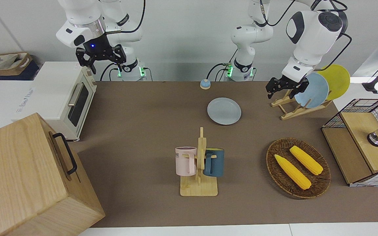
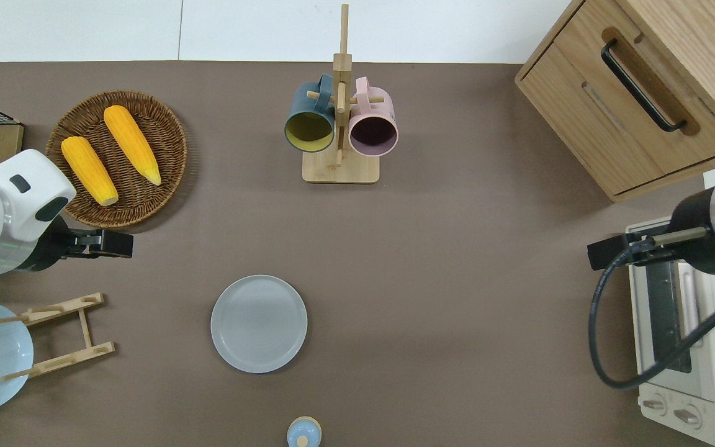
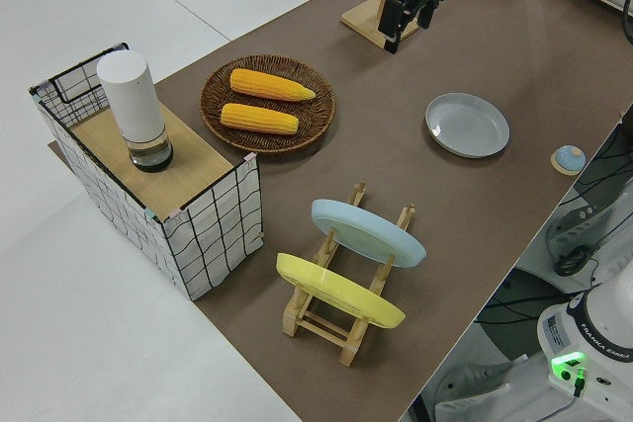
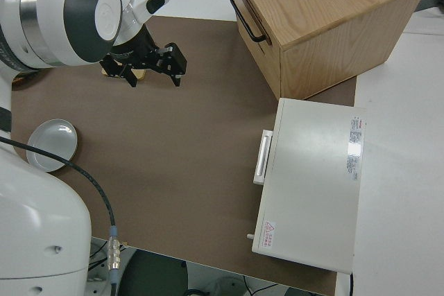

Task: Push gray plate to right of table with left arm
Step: 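Move the left gripper down toward the gray plate's near edge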

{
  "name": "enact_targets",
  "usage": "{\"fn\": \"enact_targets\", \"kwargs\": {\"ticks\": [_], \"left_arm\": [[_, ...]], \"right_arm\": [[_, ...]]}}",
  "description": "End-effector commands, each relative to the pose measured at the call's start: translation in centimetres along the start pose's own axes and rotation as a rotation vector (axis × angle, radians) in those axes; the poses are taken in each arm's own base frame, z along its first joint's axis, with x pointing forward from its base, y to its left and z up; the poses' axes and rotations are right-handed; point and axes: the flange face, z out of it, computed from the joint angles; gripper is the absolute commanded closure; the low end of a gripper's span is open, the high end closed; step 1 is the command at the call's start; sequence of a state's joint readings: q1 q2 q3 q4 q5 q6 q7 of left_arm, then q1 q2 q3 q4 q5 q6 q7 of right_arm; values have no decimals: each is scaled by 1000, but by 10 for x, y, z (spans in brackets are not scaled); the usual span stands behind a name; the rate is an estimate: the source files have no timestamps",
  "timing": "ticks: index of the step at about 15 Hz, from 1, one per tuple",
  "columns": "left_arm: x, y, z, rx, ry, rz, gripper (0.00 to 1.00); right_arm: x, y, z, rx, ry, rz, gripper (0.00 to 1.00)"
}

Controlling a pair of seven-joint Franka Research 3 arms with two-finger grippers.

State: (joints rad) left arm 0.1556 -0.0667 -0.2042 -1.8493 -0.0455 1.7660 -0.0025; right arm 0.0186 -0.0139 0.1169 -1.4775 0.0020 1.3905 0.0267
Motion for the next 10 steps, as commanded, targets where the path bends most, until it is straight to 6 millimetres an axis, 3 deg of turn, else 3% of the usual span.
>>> {"fn": "enact_targets", "kwargs": {"ticks": [1, 10], "left_arm": [[-8, 0, 5, 4, -22, 9, 0], [-10, -1, 9, -2, -45, 3, 0]], "right_arm": [[-3, 2, -4, 10, -4, 7, 17], [-3, 1, -4, 10, -4, 4, 17]]}}
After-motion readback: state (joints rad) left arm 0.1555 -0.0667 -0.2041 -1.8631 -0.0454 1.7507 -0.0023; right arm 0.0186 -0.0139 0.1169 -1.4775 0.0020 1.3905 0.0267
